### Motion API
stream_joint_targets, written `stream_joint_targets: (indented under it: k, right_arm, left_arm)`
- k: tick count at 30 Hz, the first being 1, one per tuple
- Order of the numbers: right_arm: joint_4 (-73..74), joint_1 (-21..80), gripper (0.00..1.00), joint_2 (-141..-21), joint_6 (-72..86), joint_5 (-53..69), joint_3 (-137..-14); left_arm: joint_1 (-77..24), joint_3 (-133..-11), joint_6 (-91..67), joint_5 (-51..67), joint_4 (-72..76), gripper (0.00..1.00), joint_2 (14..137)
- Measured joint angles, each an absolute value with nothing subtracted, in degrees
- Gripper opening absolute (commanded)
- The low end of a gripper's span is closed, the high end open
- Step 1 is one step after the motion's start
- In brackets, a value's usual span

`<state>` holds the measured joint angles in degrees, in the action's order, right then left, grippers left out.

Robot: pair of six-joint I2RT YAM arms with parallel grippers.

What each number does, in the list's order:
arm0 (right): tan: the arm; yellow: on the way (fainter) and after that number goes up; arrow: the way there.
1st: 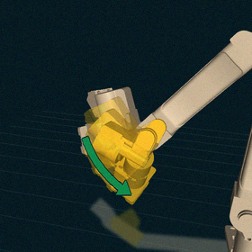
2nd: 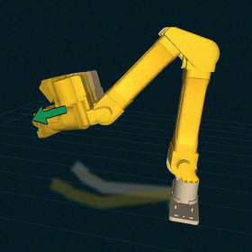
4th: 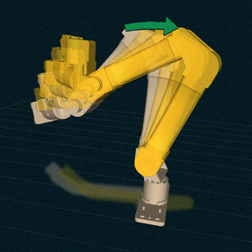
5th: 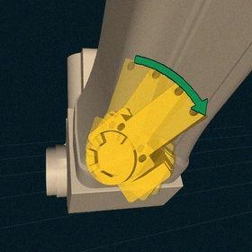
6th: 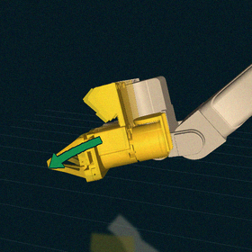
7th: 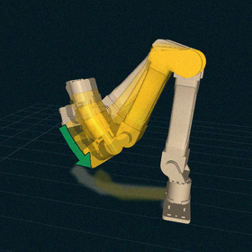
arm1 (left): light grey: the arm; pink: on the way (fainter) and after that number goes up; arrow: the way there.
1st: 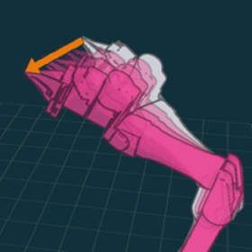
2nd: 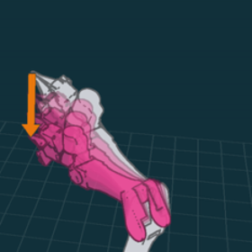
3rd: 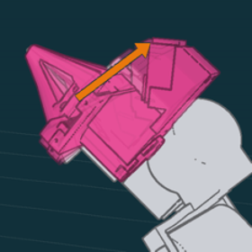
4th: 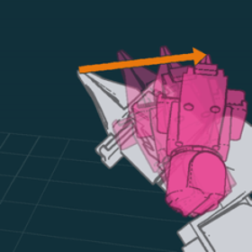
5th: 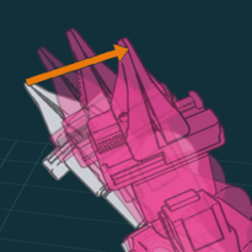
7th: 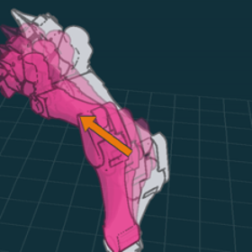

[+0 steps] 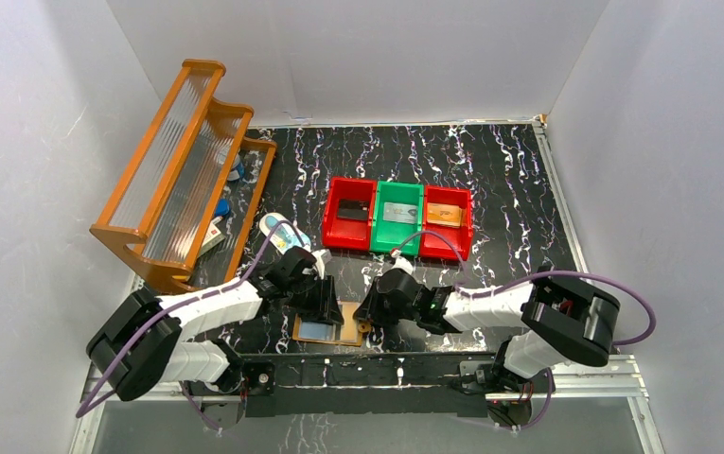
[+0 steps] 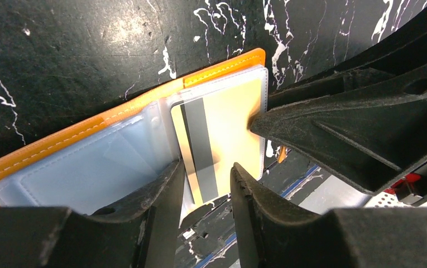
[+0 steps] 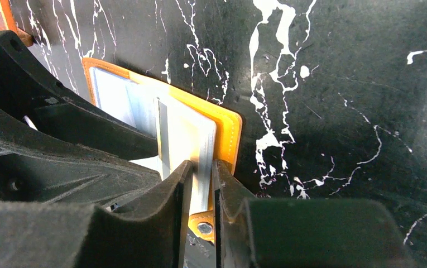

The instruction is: Take the credit cards out of the card holder

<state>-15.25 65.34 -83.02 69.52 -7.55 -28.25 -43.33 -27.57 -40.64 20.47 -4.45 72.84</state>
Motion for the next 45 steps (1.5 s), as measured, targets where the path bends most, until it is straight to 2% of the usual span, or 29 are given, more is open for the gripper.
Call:
stream_joint_targets:
  k: [5,9,14,18,23,26,29,34,39,45]
  right_arm:
    - [-15.6,65.2,0.30,-83.4,69.3,-7.2,-28.4]
    - [-14.1,65.1,0.41,-83.2,68.6,-7.0,-29.3]
    - [-5.6,65.3,0.43,-81.0,66.0,-7.8,-32.3]
    - [0.4,65.3,0.38,-77.7,63.7,-8.2,-33.3]
    - [0.1,65.3,0.34,-76.6,62.4,-6.0,-34.5]
    - [-4.5,65.3,0.33,-79.1,62.4,-2.5,-34.5]
    - [-9.8,65.2,0.31,-86.8,63.7,1.1,-35.1]
    - [-11.9,65.1,0.26,-88.5,66.6,1.3,-35.2]
    - [-15.3,65.1,0.24,-90.4,68.9,1.8,-34.8]
    - [-21.6,64.6,0.22,-92.0,71.6,3.5,-32.7]
  left_arm:
    - [-43.4,-25.6,-42.7,19.8,-2.4,0.38,70.9]
    - [-43.4,-25.2,-43.7,19.2,-2.3,0.40,70.2]
    - [-43.6,-25.2,-43.9,18.2,-3.1,0.41,69.1]
    - [-43.6,-25.2,-43.9,17.3,-4.4,0.44,68.1]
    - [-43.6,-25.2,-43.9,17.0,-5.0,0.45,67.7]
    - [-43.6,-25.2,-43.9,17.0,-5.5,0.46,67.2]
    - [-43.6,-25.2,-43.8,16.6,-6.7,0.47,66.1]
    - [-43.6,-25.2,-43.6,15.2,-9.0,0.54,63.9]
    - [-43.6,-25.2,-43.5,12.3,-11.7,0.56,61.3]
    - [-43.6,-23.4,-43.9,10.9,-10.7,0.41,60.2]
